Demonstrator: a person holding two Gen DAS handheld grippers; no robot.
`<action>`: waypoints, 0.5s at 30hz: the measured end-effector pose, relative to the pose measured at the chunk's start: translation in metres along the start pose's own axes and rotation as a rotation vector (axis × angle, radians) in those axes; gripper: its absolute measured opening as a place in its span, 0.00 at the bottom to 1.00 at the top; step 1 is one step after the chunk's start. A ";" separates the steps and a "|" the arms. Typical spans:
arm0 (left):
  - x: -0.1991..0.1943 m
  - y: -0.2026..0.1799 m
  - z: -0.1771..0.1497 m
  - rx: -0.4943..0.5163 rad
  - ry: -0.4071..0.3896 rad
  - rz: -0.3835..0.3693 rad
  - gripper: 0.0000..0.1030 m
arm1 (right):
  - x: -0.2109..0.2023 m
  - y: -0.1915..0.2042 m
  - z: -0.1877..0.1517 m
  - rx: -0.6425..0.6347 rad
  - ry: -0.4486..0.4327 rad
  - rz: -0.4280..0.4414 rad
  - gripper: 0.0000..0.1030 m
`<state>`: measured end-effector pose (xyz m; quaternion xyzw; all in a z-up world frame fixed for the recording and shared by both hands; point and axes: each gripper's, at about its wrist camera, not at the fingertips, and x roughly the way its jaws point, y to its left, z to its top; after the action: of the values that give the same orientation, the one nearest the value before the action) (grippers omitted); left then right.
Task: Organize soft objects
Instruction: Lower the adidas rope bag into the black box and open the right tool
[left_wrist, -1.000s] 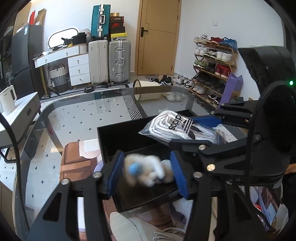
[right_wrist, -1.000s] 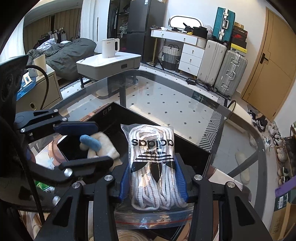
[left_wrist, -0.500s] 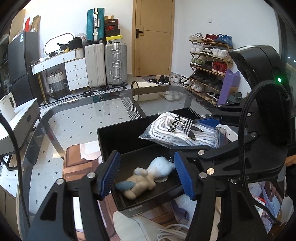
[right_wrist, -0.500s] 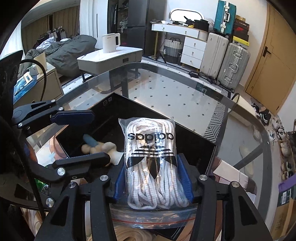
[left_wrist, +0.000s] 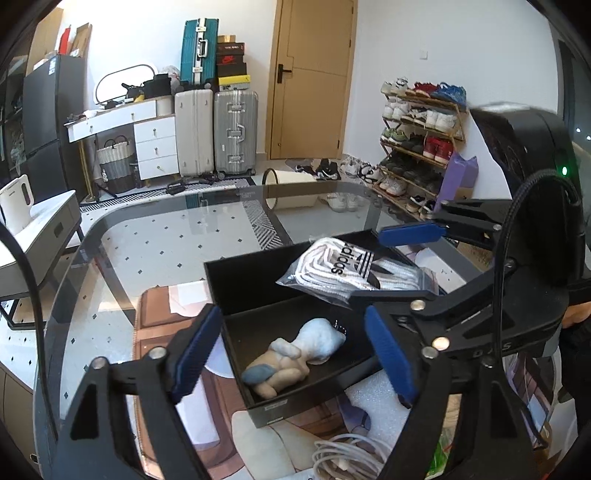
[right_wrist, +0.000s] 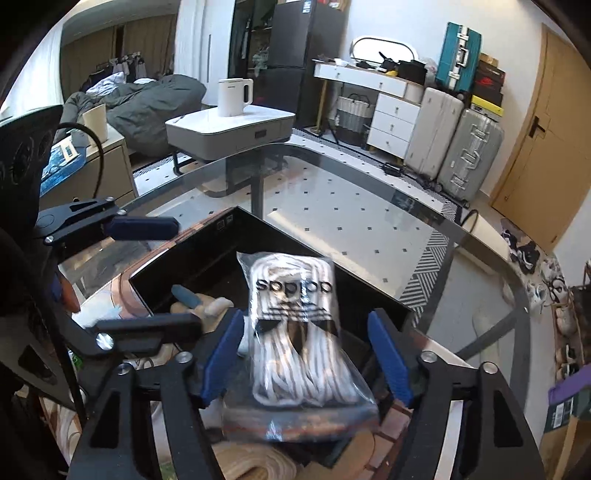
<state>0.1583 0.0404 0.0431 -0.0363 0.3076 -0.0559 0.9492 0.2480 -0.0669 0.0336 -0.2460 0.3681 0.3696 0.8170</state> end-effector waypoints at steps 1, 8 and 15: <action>-0.002 0.001 0.000 -0.005 -0.002 0.001 0.83 | -0.002 0.000 0.000 0.004 0.000 -0.006 0.70; -0.020 0.010 -0.009 -0.045 -0.023 0.025 0.96 | -0.026 0.001 -0.015 0.070 -0.030 -0.020 0.80; -0.045 0.015 -0.019 -0.072 -0.053 0.047 1.00 | -0.062 0.016 -0.030 0.142 -0.109 -0.017 0.98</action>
<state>0.1125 0.0599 0.0523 -0.0645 0.2849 -0.0213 0.9561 0.1944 -0.1041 0.0620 -0.1701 0.3461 0.3484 0.8544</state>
